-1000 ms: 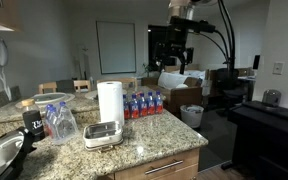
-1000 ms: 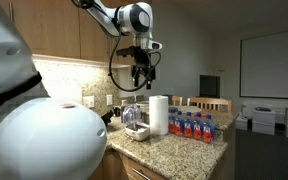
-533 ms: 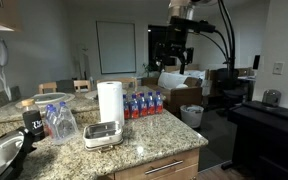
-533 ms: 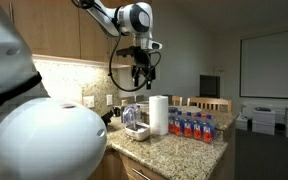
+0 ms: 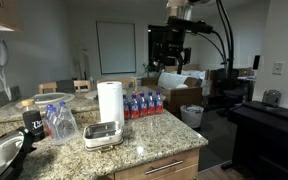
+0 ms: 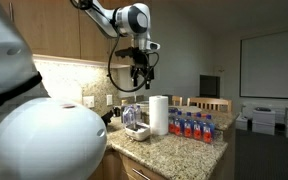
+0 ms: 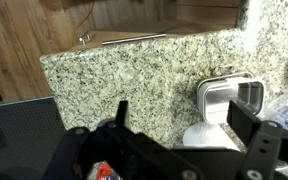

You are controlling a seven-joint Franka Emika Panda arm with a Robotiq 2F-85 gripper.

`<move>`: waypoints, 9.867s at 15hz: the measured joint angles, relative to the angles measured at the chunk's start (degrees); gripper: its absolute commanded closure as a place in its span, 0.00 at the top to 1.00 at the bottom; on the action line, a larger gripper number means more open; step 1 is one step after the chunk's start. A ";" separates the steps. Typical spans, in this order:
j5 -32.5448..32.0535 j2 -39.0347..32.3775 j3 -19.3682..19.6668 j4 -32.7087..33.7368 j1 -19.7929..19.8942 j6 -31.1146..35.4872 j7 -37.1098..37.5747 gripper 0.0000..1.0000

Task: Move the bowl and then pick up the lid and put it on the bowl

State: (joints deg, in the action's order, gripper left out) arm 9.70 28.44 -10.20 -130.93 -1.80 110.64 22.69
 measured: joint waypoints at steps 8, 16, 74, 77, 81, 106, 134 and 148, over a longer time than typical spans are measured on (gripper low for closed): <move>-3.67 -8.97 -9.85 3.51 -0.22 10.83 17.38 1.00; -6.07 -16.08 -10.90 8.56 -0.54 11.13 25.57 1.00; -17.88 -59.90 8.58 31.60 -27.25 33.83 92.55 1.00; -17.86 -62.47 10.07 33.65 -27.54 38.75 99.49 1.00; -17.71 -63.28 10.24 34.08 -27.74 42.20 103.23 1.00; -8.94 -68.45 2.49 39.85 -21.53 28.22 89.94 1.00; -8.69 -75.40 4.16 51.27 -24.16 21.37 90.17 0.05; -9.65 -75.40 8.83 48.94 -30.06 30.56 98.12 0.05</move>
State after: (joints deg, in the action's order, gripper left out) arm 0.05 -46.96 -1.37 -81.99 -31.86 141.20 120.81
